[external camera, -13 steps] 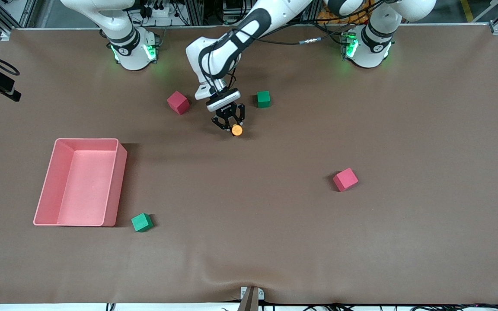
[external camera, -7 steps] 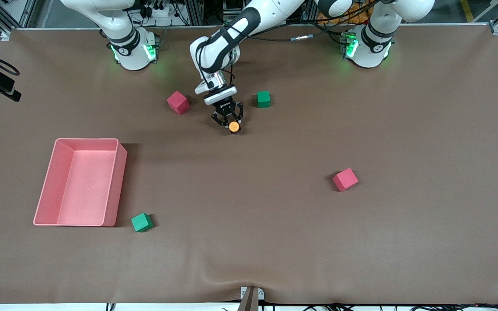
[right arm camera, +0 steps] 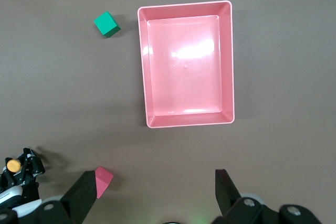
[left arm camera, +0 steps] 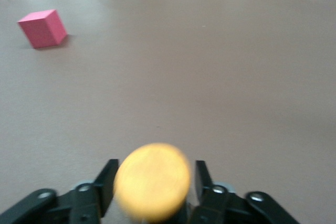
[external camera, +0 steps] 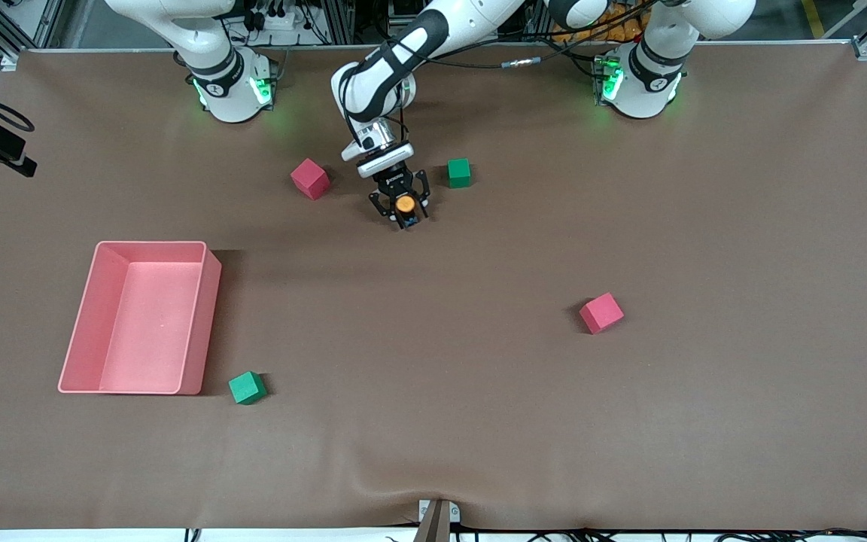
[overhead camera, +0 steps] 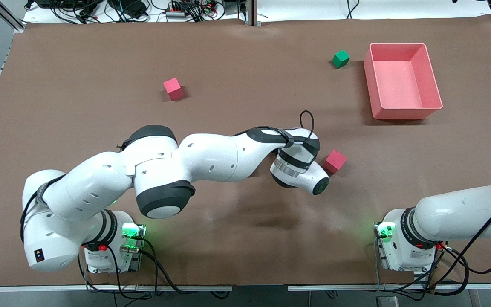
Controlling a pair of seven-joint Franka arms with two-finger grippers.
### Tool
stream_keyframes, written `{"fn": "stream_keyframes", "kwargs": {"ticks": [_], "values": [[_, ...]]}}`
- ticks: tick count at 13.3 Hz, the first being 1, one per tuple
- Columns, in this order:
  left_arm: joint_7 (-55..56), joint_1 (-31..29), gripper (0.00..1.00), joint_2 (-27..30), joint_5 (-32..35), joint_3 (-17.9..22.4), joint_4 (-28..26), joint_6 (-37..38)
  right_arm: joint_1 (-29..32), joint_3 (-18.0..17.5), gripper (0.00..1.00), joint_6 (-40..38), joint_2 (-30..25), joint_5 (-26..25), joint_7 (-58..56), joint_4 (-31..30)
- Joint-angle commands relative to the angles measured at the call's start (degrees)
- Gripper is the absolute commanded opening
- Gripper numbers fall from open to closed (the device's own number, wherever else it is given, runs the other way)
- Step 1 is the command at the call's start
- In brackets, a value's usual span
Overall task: Place and upright button with both arms
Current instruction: 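Open the left gripper and lift away from the upright button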
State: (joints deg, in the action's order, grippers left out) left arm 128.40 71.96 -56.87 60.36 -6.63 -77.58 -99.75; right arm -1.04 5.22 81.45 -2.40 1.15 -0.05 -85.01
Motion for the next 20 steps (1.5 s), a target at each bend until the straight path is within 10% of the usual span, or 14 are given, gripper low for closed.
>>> {"fn": "stream_keyframes", "kwargs": {"ticks": [1, 12, 20], "values": [[0.0, 1.0, 0.75, 1.7, -5.3, -0.9, 1.0, 4.1, 0.2, -0.1, 1.0, -0.2, 0.3, 0.3, 0.8, 0.8], [-25.8, -8.2, 0.75, 29.4, -27.4, 0.2, 2.4, 10.2, 0.2, -0.1, 1.0, -0.2, 0.3, 0.1, 0.7, 0.8], [-76.9, -47.2, 0.76, 49.2, -59.2, 0.3, 1.4, 11.8, 0.2, -0.1, 1.0, -0.2, 0.3, 0.0, 0.7, 0.8]]}}
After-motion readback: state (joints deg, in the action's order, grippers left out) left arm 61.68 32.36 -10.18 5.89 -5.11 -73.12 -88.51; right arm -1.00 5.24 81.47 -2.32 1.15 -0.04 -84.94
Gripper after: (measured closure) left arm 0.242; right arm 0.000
